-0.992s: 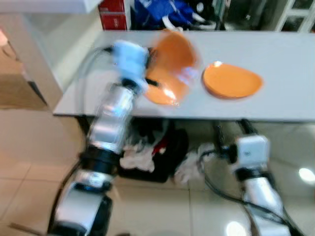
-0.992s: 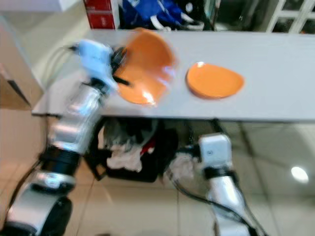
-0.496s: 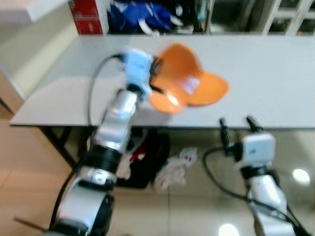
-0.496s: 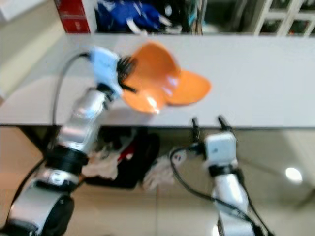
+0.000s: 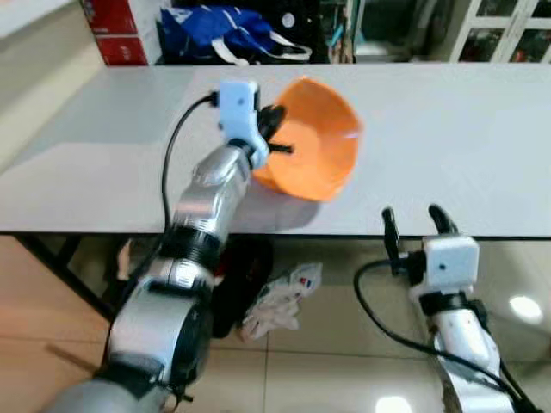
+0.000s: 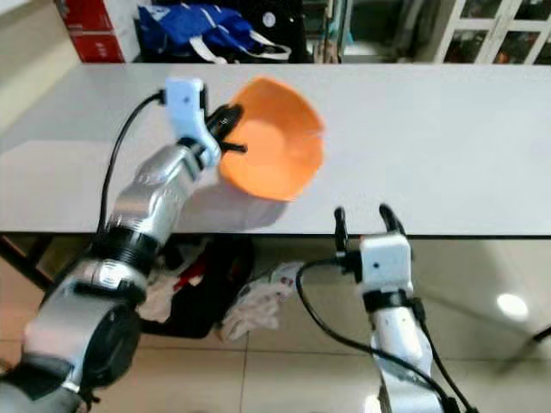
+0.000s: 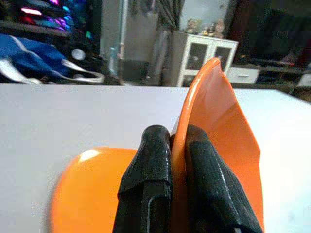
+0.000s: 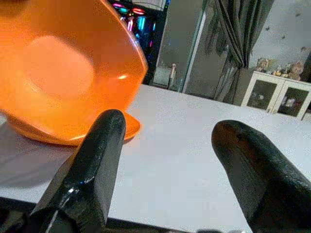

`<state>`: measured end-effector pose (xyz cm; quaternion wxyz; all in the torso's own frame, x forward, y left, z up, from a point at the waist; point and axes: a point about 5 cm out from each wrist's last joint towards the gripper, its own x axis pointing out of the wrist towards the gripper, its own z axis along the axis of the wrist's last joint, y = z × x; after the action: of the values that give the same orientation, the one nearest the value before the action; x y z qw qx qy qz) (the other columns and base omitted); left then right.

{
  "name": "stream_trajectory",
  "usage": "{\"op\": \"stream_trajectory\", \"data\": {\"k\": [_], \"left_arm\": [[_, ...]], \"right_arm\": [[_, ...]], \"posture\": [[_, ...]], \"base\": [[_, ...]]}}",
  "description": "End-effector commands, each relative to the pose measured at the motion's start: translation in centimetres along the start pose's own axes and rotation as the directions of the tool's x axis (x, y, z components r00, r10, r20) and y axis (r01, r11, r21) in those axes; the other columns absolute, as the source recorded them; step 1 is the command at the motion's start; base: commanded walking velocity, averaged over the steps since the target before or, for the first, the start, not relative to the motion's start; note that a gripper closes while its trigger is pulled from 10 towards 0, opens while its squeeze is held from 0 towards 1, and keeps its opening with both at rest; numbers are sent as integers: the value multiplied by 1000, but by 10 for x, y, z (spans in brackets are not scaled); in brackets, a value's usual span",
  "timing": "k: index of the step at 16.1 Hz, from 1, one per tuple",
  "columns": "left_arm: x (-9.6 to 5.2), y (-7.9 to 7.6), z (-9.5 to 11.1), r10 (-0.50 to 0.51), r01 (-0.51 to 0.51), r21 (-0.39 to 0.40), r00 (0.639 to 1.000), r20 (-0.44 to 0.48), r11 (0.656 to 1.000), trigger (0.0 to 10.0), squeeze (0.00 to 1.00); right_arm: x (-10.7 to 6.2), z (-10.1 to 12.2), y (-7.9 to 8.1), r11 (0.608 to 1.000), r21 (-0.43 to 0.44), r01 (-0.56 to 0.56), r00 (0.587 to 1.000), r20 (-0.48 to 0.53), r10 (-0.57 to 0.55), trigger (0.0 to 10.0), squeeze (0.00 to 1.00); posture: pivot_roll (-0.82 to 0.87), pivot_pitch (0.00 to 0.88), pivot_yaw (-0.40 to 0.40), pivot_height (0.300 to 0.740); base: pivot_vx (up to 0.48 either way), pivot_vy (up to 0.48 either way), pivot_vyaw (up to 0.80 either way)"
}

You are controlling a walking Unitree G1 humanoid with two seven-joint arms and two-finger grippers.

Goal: Setting the table

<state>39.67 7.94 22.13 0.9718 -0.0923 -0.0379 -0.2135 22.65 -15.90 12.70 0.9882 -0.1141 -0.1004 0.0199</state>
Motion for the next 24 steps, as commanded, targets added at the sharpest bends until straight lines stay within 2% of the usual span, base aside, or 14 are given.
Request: {"op": "stream_trajectory", "data": {"k": [1, 3, 6, 7, 9, 10, 11, 14, 17, 20, 22, 24], "left_arm": [[0, 9, 11, 24, -24, -21, 999, 37, 999, 0, 0], [8, -4, 11, -25, 26, -74, 1000, 15, 997, 0, 0], [15, -4, 11, 0, -1, -175, 1000, -9, 984, 0, 0], [16, -3, 12, 6, -7, -182, 1000, -8, 983, 0, 0], [17, -5, 11, 11, -13, -134, 1000, -12, 991, 0, 0], [18, -7, 7, 5, -9, -134, 1000, -24, 991, 0, 0], [17, -6, 2, 15, -21, -154, 999, -45, 988, 0, 0], [14, -1, -11, 47, -63, -184, 995, -92, 981, 0, 0], [16, -4, -10, 40, -54, -174, 996, -83, 983, 0, 0], [20, -15, -3, -17, 10, -131, 999, -50, 991, 0, 0], [25, -32, 3, -93, 91, -56, 995, -34, 994, 0, 0], [28, -43, 5, -139, 139, -12, 990, -37, 990, 0, 0]], "right_arm": [[0, 3, 6, 1000, 11, -21, 1000, 11, 21, 10000, 0], [-1, 3, 7, 1000, 13, -22, 1000, 10, 22, 10000, 0], [-1, 2, 7, 1000, 13, -21, 1000, 6, 21, 10000, 0], [-2, 2, 7, 1000, 13, -20, 1000, 6, 20, 10000, 0], [-2, 3, 7, 1000, 14, -17, 1000, 6, 17, 10000, 0], [-4, 3, 6, 999, 42, -11, 1000, 2, 11, 10000, 0], [-9, 3, 7, 992, 121, -47, 999, -9, 48, 10000, 0], [-22, -2, 12, 963, 235, -131, 987, -64, 150, 10000, 0], [-23, -4, 10, 964, 224, -141, 984, -76, 162, 10000, 0], [-24, -4, 9, 964, 219, -149, 982, -85, 171, 10000, 0], [-26, -5, 13, 962, 224, -156, 980, -89, 179, 10000, 0], [-27, -4, 17, 960, 228, -166, 977, -91, 190, 10000, 0]], "posture": [[-75, 0, 54, 740], [-80, 0, 61, 740], [-83, 0, 62, 740], [-89, 0, 62, 740], [-94, 0, 64, 740], [-95, 0, 65, 740], [-95, 0, 65, 740], [-97, 0, 63, 740], [-98, 0, 61, 740], [-102, 0, 63, 740], [-102, 0, 62, 740], [-100, 0, 63, 740]], "base": [[0, 0, 0], [0, 0, 0], [0, 0, 0], [0, 0, 0], [0, 0, 0], [0, 0, 0], [375, 296, 0], [377, 296, 0], [379, 292, 0], [381, 292, 0], [456, 0, 0], [463, 0, 0]]}}
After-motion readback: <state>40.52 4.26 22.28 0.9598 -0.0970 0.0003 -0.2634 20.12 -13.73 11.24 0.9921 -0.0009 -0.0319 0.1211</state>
